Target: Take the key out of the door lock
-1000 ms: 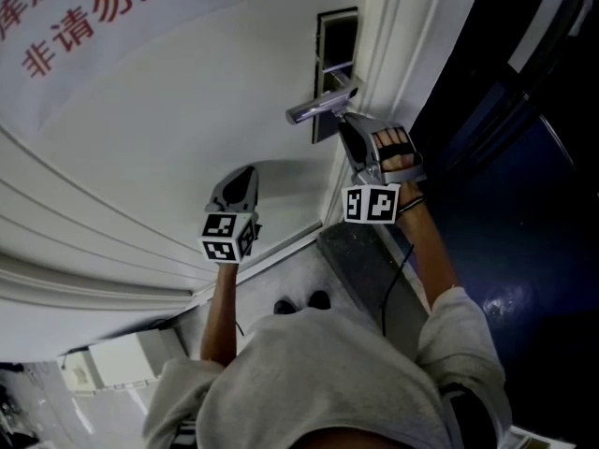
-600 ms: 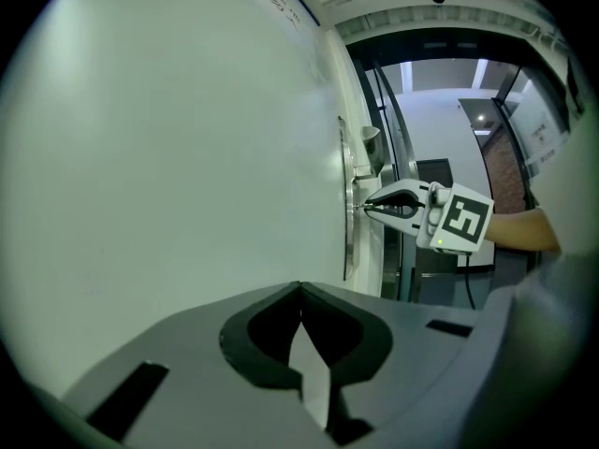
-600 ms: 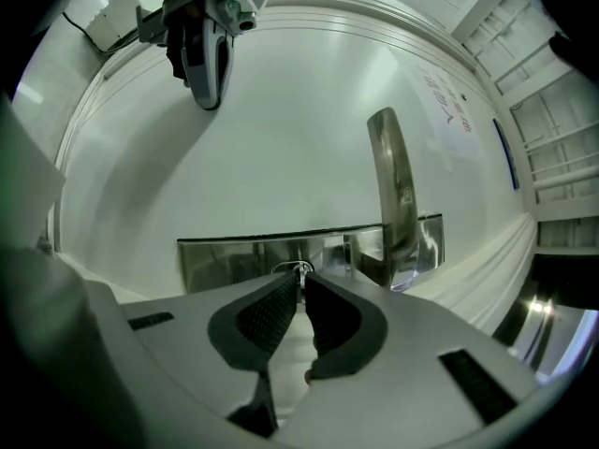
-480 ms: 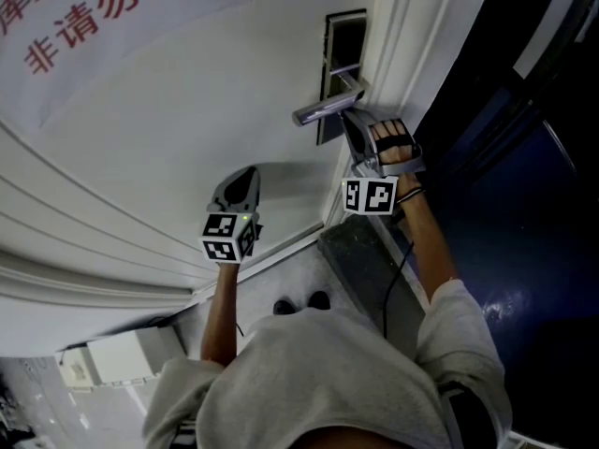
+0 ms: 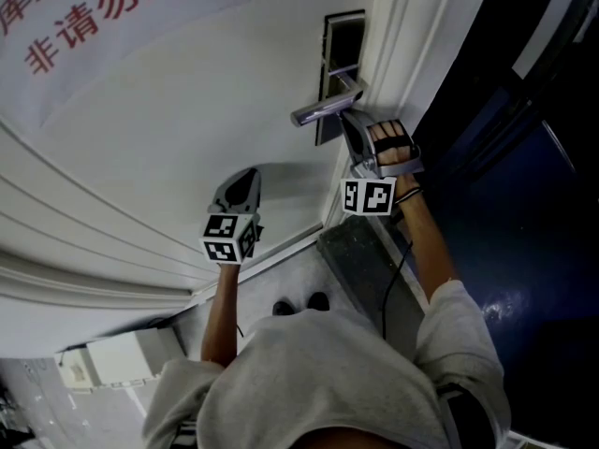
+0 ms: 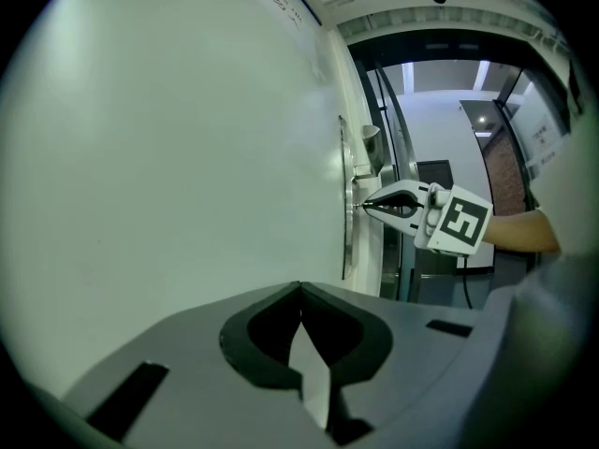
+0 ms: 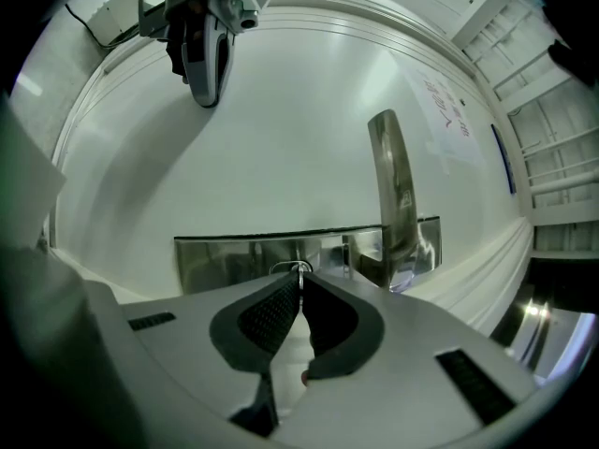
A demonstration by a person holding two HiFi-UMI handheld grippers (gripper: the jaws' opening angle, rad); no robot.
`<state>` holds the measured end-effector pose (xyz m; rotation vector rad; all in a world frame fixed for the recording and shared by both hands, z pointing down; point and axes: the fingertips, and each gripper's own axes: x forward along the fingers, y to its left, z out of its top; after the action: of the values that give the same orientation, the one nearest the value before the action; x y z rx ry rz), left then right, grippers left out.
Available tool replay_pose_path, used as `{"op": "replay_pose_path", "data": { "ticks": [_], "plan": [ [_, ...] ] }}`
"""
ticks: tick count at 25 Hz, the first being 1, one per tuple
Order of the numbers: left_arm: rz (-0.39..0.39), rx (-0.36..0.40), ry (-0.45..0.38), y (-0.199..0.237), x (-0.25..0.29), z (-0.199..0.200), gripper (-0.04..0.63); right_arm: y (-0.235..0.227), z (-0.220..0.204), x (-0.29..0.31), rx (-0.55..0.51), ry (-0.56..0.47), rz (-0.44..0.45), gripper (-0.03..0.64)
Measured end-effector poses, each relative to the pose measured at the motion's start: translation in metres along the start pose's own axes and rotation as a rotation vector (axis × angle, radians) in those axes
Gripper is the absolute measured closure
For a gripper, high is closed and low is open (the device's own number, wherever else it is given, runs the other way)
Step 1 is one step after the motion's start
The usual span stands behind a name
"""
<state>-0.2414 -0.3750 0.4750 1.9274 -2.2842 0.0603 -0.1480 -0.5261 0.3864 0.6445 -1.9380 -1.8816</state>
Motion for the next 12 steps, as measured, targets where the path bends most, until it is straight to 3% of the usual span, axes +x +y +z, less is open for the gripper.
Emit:
{"op": "replay_pose_path", "data": {
  "ticks": [12],
  "plan": [
    [-0.013,-0.006,-0.002,-0.0058,0.0022,-0.0010,0.577,-0.0020,-0.0018,-0.0063,0.010,0.010,0.006,0.586]
  ]
}}
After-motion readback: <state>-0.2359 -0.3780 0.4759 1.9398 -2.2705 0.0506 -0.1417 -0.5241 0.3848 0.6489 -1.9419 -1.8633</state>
